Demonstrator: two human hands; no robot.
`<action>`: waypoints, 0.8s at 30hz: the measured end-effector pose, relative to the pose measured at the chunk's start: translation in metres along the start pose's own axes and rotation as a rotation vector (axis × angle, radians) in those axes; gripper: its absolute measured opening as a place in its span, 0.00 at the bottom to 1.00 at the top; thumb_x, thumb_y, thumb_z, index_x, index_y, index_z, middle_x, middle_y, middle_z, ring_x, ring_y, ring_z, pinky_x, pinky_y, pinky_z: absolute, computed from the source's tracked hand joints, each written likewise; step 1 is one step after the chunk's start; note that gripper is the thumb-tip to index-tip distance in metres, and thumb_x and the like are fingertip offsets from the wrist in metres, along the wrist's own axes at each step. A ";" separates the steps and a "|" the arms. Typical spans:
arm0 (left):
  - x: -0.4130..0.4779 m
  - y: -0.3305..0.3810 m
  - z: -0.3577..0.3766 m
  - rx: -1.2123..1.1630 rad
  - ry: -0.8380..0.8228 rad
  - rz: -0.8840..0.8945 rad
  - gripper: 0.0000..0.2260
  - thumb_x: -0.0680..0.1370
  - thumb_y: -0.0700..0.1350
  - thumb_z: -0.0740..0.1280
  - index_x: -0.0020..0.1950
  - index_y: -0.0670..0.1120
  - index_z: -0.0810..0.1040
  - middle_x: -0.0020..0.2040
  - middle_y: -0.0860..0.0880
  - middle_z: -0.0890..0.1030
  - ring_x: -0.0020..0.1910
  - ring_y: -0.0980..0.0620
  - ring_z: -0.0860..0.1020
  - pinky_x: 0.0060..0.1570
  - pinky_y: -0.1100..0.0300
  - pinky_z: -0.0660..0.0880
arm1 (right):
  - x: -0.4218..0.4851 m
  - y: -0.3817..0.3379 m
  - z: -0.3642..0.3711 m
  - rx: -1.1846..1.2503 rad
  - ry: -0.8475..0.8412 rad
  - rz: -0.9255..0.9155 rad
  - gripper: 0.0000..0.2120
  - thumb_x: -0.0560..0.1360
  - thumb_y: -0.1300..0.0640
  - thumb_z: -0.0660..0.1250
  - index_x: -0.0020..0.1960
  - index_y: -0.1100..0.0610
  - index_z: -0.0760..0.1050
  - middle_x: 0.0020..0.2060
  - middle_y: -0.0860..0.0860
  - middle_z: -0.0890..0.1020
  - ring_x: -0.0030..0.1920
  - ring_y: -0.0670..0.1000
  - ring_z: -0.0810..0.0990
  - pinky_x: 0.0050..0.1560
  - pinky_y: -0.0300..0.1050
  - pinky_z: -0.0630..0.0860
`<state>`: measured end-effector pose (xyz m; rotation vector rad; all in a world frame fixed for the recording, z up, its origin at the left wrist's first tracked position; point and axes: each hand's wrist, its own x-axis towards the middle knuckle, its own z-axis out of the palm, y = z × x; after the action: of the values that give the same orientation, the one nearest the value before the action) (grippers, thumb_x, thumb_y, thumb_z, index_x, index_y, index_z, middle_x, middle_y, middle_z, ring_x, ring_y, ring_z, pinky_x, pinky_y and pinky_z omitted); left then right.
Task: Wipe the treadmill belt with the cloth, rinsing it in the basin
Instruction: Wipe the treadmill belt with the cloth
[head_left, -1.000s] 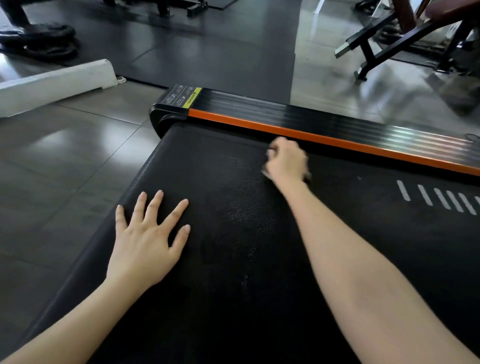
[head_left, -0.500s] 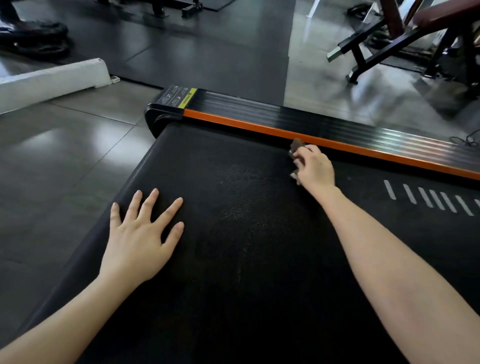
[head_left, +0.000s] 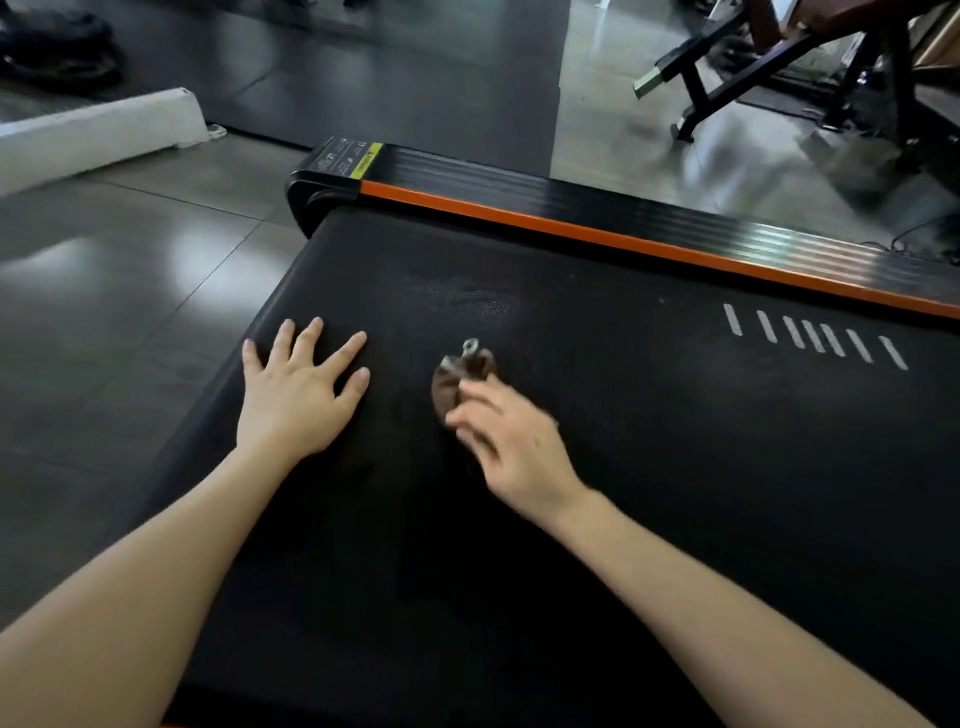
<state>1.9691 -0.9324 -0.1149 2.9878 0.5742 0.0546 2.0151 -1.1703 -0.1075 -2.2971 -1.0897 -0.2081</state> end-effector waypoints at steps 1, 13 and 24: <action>0.000 -0.001 -0.001 -0.006 -0.003 0.002 0.23 0.79 0.62 0.45 0.75 0.63 0.54 0.78 0.46 0.54 0.76 0.44 0.47 0.72 0.40 0.43 | -0.025 -0.014 -0.005 0.015 -0.044 -0.039 0.08 0.75 0.55 0.63 0.50 0.53 0.80 0.59 0.53 0.79 0.62 0.59 0.76 0.65 0.51 0.69; -0.029 -0.006 -0.031 -0.139 -0.230 0.017 0.24 0.81 0.61 0.49 0.76 0.57 0.58 0.78 0.48 0.52 0.77 0.46 0.48 0.74 0.48 0.45 | -0.149 -0.048 -0.122 -0.010 -0.592 -0.126 0.34 0.72 0.39 0.62 0.74 0.34 0.49 0.76 0.39 0.48 0.75 0.40 0.44 0.75 0.52 0.44; -0.067 -0.021 -0.062 -0.200 -0.044 -0.027 0.20 0.82 0.55 0.51 0.71 0.52 0.70 0.72 0.46 0.68 0.72 0.45 0.63 0.68 0.52 0.60 | -0.090 -0.067 -0.008 0.070 -0.462 -0.399 0.25 0.76 0.41 0.56 0.71 0.45 0.64 0.73 0.57 0.63 0.76 0.53 0.50 0.74 0.59 0.49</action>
<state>1.8961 -0.9327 -0.0568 2.7798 0.5678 0.0413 1.9071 -1.2009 -0.1055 -2.0937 -1.7556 0.2201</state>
